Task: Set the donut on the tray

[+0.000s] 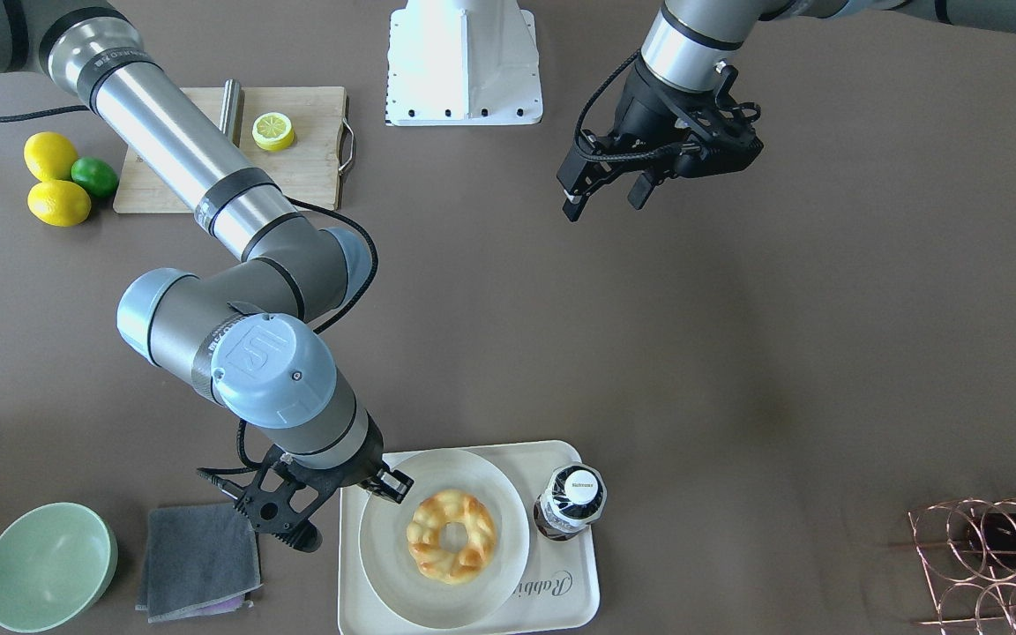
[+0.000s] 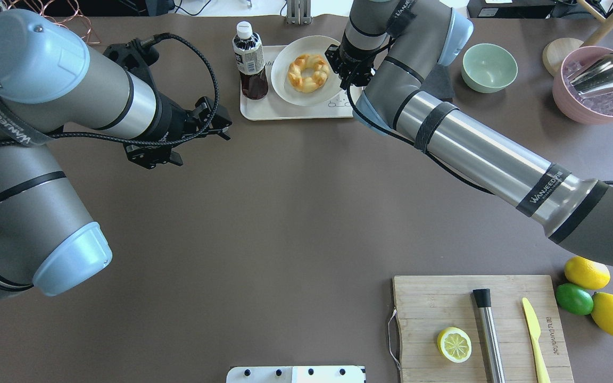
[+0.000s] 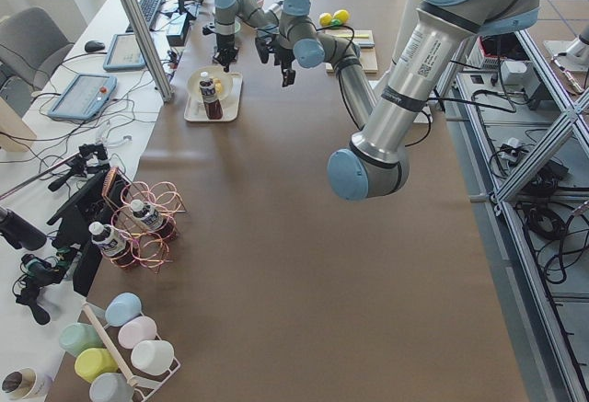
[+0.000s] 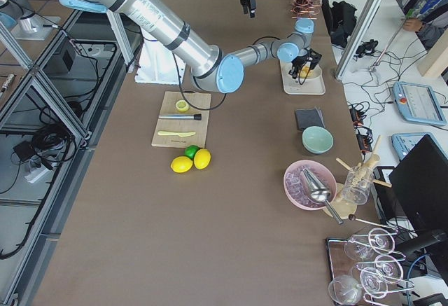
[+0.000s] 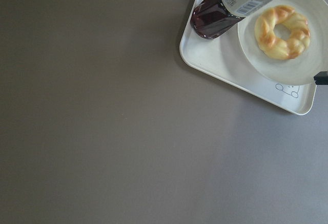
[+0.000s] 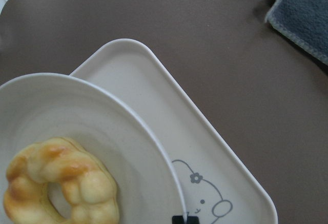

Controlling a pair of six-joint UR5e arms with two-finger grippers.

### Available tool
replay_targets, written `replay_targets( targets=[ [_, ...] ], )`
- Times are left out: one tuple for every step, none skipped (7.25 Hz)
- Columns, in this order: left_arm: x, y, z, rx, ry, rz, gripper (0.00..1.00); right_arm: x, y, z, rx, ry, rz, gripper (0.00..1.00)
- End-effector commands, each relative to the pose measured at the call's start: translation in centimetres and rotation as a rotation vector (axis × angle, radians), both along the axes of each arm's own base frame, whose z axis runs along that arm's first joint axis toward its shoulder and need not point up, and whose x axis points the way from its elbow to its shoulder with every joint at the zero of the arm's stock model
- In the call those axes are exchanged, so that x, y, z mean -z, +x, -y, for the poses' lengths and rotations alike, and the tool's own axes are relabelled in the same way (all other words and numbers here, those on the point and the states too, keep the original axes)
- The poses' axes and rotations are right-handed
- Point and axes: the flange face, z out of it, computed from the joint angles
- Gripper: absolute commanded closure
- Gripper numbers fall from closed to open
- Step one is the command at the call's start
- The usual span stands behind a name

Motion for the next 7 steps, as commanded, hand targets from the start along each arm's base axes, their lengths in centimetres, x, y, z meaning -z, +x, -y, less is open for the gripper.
replay_targets(
  targets=[
    [0.0, 0.0, 0.1, 0.001, 0.0, 0.0, 0.03, 0.1, -0.2, 0.3, -0.028, -0.007, -0.003, 0.24],
    [0.0, 0.0, 0.1, 0.001, 0.0, 0.0, 0.03, 0.1, -0.8, -0.1, -0.029, 0.002, -0.01, 0.0],
    [0.2, 0.0, 0.1, 0.002, -0.001, -0.002, 0.02, 0.4, -1.3, -0.5, -0.019, 0.015, -0.011, 0.0],
    [0.2, -0.2, 0.3, 0.006, -0.006, 0.004, 0.02, 1.3, -1.0, -0.7, 0.0, 0.043, 0.001, 0.0],
    [0.2, -0.4, 0.3, 0.009, -0.007, 0.006, 0.03, 3.0, 0.0, -0.8, 0.051, 0.125, 0.016, 0.0],
    [0.0, -1.1, 0.9, 0.014, 0.007, 0.014, 0.03, 3.3, 2.0, -0.1, 0.11, 0.178, 0.032, 0.0],
    [-0.6, -2.9, 1.9, -0.01, 0.054, 0.086, 0.02, 3.6, 5.8, 1.0, 0.178, 0.239, 0.008, 0.0]
  ],
)
